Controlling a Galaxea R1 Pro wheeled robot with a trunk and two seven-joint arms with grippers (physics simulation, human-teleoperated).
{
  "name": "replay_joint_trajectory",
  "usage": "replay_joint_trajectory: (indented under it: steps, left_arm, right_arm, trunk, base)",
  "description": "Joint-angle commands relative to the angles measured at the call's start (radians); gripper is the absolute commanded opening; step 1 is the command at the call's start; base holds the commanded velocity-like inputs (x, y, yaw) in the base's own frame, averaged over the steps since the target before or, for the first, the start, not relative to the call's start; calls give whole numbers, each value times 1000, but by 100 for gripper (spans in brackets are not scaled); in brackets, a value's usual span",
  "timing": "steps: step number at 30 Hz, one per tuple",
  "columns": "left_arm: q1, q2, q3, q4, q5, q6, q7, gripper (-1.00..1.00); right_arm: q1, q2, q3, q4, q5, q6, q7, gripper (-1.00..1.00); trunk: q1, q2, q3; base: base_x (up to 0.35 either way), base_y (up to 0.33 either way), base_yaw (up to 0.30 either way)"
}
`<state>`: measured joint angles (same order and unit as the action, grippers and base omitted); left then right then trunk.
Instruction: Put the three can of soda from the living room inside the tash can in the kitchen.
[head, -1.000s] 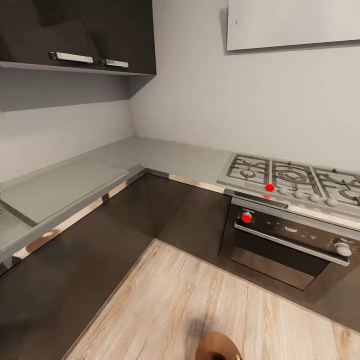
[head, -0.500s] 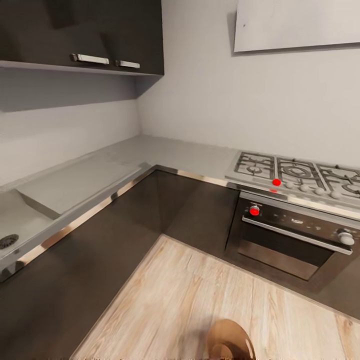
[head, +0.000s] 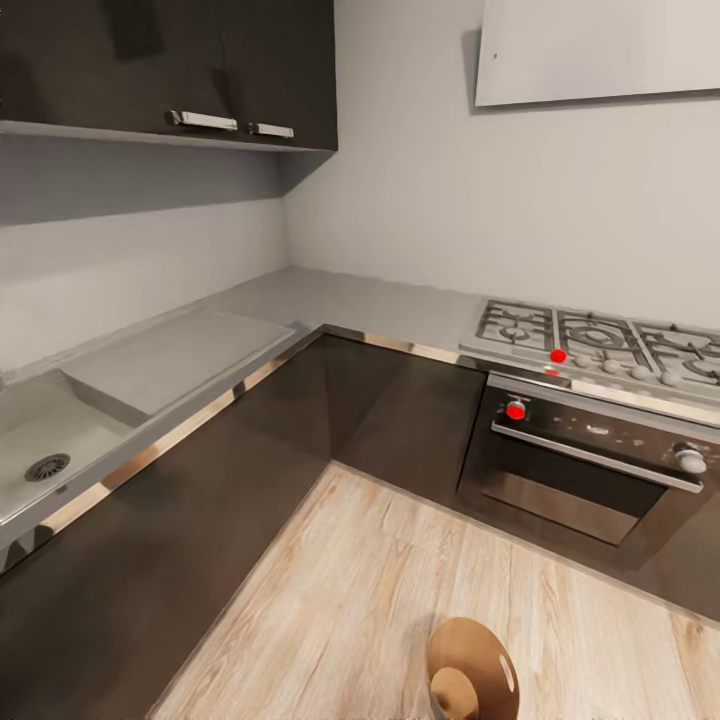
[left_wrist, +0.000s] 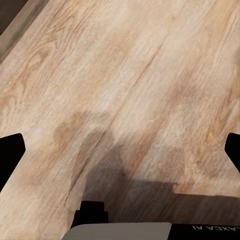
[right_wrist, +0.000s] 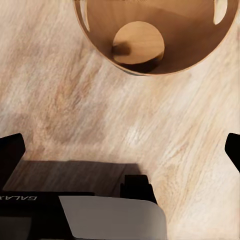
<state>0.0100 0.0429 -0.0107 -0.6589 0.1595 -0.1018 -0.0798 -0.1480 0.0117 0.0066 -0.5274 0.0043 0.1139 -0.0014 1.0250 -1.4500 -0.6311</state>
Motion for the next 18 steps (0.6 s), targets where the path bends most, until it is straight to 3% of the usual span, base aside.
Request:
replay_joint_trajectory:
  steps: [1,18]
  left_arm:
    - [0,0,0,0,0,0,0,100]
    - [0,0,0,2,-1,-1,1,100]
  right_arm:
    - [-3,0,-1,0,1,3,0,100]
    - [-7,-2,-3,0,3,7,5,100]
  trunk:
    - [0,0,0]
    - [0,0,0]
  base:
    - [-13,10,0]
    - [-2,1,0]
